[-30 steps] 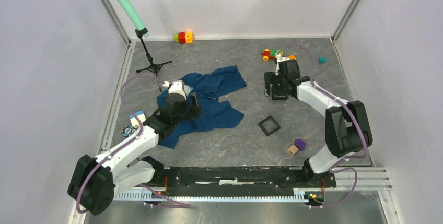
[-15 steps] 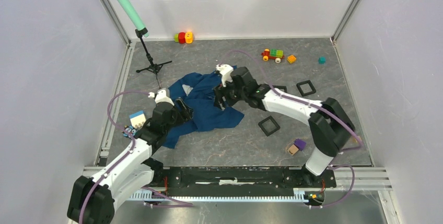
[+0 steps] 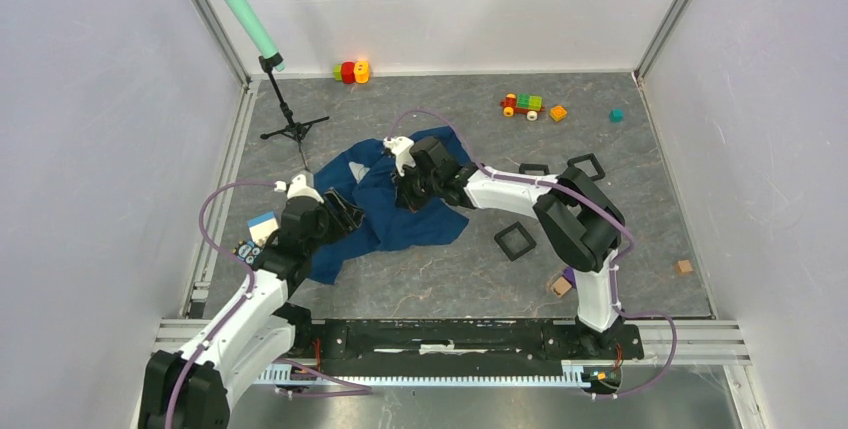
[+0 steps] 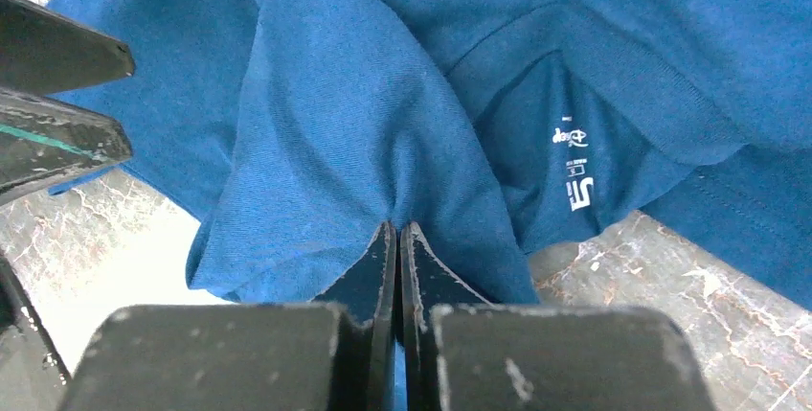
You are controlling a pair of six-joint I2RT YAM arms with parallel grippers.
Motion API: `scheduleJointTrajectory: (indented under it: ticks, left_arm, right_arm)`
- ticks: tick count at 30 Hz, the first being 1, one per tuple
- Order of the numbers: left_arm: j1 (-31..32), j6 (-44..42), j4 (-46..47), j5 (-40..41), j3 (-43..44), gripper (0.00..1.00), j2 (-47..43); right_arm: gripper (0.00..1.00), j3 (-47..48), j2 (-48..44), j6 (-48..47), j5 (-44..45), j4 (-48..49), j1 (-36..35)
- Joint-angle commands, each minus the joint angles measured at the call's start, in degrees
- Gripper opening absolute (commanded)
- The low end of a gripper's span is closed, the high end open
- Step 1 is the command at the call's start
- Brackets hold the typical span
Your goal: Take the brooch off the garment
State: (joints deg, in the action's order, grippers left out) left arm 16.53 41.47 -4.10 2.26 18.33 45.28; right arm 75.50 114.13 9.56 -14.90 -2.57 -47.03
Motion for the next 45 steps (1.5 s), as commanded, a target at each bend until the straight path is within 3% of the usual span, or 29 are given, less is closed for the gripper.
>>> scheduleJointTrajectory:
  ticks: [1,7,12,19,24,34,39,45]
  left_arm:
    - [-0.6,1.7,3.4,-3.3,-0.1,0.65,2.3]
    - [-0.6,0.6,8.3,-7.5,2.0,0.57,9.1]
    - [-0.7,0.5,13.5,-11.1,3.5,0.5,15.0]
    - [-0.7,1.8,20.2,-18.4,5.1,0.52,21.3]
    - [0.4,0.3,21.8,-20.4,7.2,0.48,24.5]
    - [1.6,-0.4,21.4,-21.4,12.5,0.6,33.3]
    - [1.6,-1.4,16.9,-19.1,14.4,0.5,35.2]
    - [1.6,-0.4,19.7,-18.2,11.3,0.53,32.8]
  right_arm:
    - [0.0,-2.5,-4.9,0.0,0.0,3.0,1.6]
    - [0.0,-12.2,-11.5,4.9,-5.7,10.7,7.8]
    - [0.0,-14.4,-10.6,5.5,-9.4,11.8,9.8]
    - [0.0,-16.4,-11.0,6.0,-11.7,14.6,10.4]
    - [0.0,-17.2,-11.4,5.9,-12.2,15.2,10.5]
    - [0.0,-17.8,-11.2,6.7,-13.9,16.8,10.6]
    - [0.0,-18.2,-11.3,6.9,-14.4,17.5,10.6]
    - [0.0,-18.6,-11.2,7.1,-14.1,17.6,11.0]
